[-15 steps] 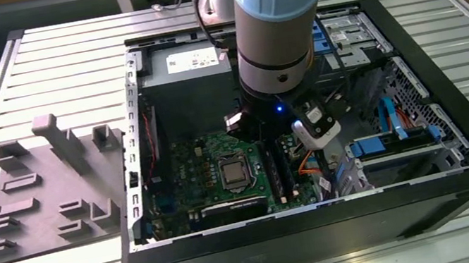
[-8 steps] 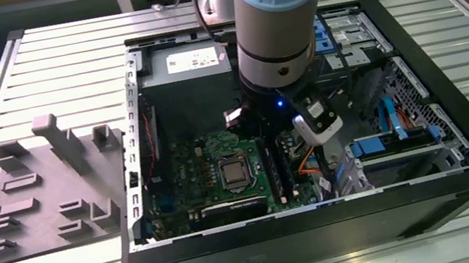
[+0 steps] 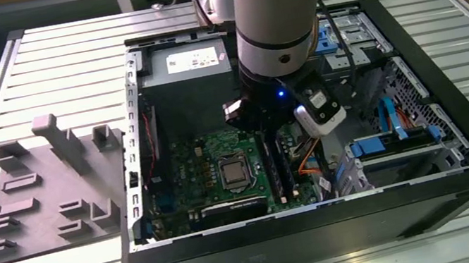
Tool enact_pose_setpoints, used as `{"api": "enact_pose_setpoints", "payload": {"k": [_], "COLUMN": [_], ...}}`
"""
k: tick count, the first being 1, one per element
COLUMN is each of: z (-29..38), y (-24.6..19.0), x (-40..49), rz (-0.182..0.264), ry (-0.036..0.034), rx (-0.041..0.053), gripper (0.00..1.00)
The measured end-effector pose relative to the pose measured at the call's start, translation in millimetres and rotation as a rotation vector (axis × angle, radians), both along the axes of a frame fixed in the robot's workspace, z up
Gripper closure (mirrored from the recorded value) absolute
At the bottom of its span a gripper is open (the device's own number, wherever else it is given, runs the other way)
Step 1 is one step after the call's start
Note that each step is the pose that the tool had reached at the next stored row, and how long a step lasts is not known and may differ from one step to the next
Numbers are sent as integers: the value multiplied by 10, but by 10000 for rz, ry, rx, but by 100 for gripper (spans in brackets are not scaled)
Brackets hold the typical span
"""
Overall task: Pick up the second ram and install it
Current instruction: 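Insert the second ram into the second slot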
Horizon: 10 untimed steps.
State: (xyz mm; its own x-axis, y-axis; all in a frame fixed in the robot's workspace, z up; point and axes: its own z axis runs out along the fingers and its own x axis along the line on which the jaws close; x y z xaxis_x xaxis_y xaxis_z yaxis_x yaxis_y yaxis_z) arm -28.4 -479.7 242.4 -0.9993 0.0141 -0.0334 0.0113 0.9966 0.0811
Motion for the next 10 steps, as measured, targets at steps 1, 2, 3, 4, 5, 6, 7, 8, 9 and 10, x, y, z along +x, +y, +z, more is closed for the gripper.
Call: {"api": "enact_pose_setpoints", "payload": {"k": [1,2,3,4,5,6,7,8,9,10], "z": [0,0,1,1,1,1,1,1,1,1], "y": [0,0,0,0,0,0,0,0,0,0], "x": [0,0,0,0,0,0,0,0,0,0], "rz": [0,0,0,0,0,0,0,0,0,0], "ry": [0,-1,0,-1,-1,-1,-1,-2,-2,-3], "rx": [0,0,-1,-2,-2,-2,-3,-2,-2,-2], "gripper": [81,81,81,81,82,82,89,89,89,89]}}
